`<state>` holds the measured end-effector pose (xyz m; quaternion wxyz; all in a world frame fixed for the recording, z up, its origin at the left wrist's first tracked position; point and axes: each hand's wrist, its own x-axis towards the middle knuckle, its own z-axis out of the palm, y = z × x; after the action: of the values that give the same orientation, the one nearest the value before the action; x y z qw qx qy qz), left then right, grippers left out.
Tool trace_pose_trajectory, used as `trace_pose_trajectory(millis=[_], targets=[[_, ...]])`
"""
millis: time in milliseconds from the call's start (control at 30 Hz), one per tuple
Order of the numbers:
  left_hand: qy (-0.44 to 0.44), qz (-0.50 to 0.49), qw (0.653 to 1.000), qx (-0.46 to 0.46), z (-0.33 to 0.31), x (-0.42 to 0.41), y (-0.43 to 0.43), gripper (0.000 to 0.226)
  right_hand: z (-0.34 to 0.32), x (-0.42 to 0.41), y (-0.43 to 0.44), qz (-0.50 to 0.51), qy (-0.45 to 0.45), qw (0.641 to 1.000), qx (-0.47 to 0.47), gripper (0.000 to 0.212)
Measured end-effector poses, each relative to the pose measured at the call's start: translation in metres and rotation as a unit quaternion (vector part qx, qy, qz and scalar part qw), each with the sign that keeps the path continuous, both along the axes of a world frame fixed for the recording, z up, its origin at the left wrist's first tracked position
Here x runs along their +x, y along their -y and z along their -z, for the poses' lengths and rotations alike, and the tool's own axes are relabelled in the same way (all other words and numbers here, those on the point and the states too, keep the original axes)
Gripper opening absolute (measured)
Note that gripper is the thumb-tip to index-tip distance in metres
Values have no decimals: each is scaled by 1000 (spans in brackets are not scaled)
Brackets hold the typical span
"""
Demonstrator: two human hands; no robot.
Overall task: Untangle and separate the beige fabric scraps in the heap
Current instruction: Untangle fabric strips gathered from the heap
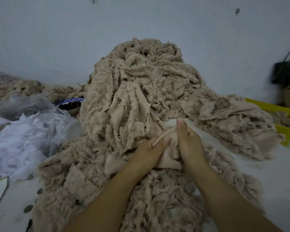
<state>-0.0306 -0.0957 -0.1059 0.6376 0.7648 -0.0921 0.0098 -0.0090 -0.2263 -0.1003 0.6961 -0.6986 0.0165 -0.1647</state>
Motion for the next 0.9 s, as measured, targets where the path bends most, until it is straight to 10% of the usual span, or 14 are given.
trace_pose_trajectory(millis=[233,533,700,900], targets=[[-106,-83,906,-402,-13,13,-27,47,-3,9,23,67,-59,991,100,55],[-163,30,839,-518,-7,16,-39,70,12,-5,-11,-202,27,951,-234,30],[-97,-3,882,-461,-9,19,-34,80,7,0,1,-97,48,982,-156,45],[-31,-45,993,-105,4,8,-7,38,6,-1,0,-76,41,992,-96,49]])
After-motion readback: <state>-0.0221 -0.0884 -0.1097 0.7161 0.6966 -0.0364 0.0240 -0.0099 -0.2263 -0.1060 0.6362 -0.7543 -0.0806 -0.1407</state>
